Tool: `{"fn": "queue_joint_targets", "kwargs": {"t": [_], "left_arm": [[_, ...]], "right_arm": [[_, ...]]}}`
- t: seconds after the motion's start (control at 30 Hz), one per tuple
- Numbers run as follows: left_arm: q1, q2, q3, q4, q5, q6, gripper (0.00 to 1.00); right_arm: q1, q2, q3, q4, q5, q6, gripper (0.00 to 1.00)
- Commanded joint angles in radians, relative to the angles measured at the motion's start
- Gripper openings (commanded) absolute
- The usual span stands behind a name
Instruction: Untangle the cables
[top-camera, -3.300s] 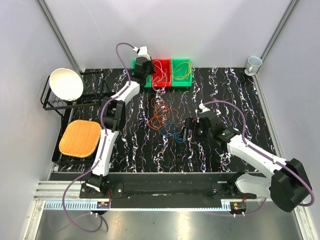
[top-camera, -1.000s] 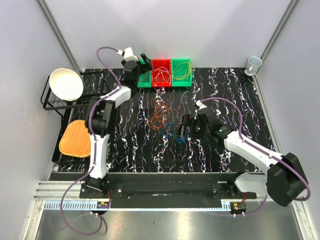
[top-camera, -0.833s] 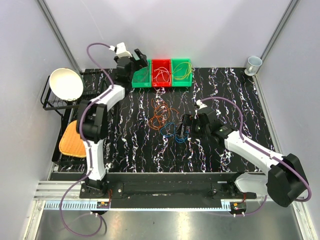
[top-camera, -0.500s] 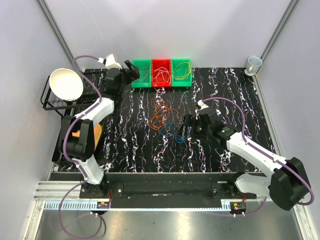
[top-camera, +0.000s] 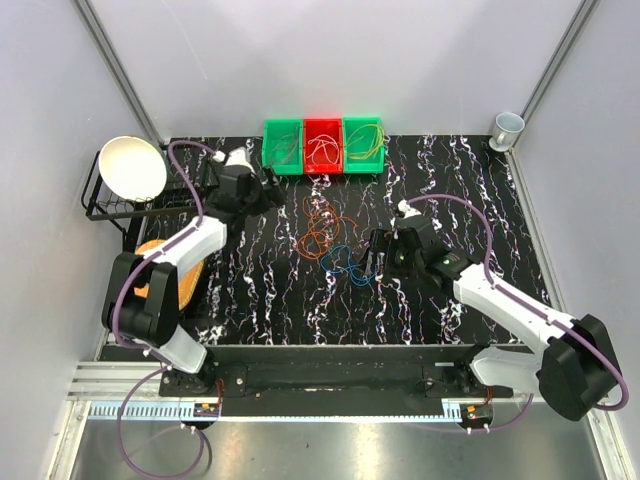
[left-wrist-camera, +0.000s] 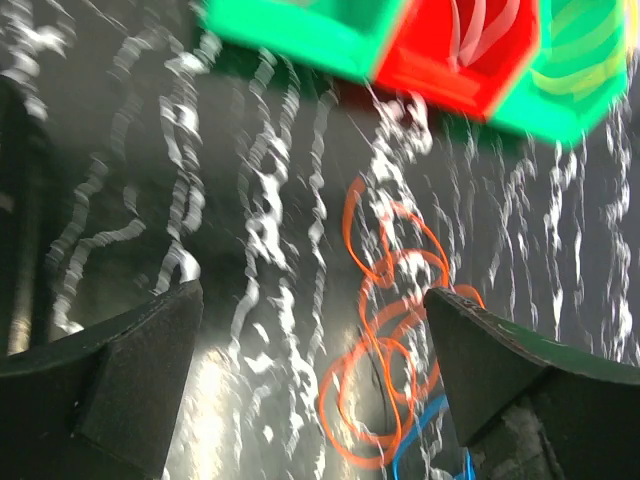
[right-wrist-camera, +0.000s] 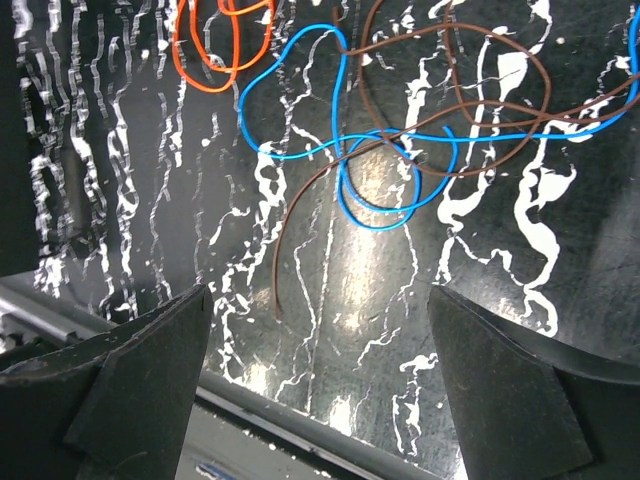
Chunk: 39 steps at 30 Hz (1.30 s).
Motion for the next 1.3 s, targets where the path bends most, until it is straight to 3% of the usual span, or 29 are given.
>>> {"fn": "queue_joint_targets", "kwargs": {"t": [0.0, 0.23, 0.63, 1.03, 1.27], "left_arm": [[-0.085, -0.078, -0.018, -0.073, -0.033, 0.064, 0.95], [-0.174, -0.098, -0.061, -0.102, -0.038, 0.057, 0.94], [-0.415, -0.186, -0.155, -0.153, -0.156, -0.032, 0.88], [-0.57, 0.053, 0.002, -0.174, -0.19, -0.043, 0.79], [-0.607, 0.193, 0.114, -0.192, -0.205, -0.035, 0.69]], "right_arm": [[0.003, 0.038, 0.061, 0.014, 0.054, 0.001, 0.94], [0.003, 0.073, 0.084, 0.013, 0.055, 0.014, 0.93], [0.002, 0.075, 0.076, -0.09, 0.28, 0.095, 0.95], [0.003, 0.062, 0.056, -0.112, 0.337, 0.129, 0.96], [0.0, 0.015, 0.035, -0.133, 0.396, 0.139, 0.97]]}}
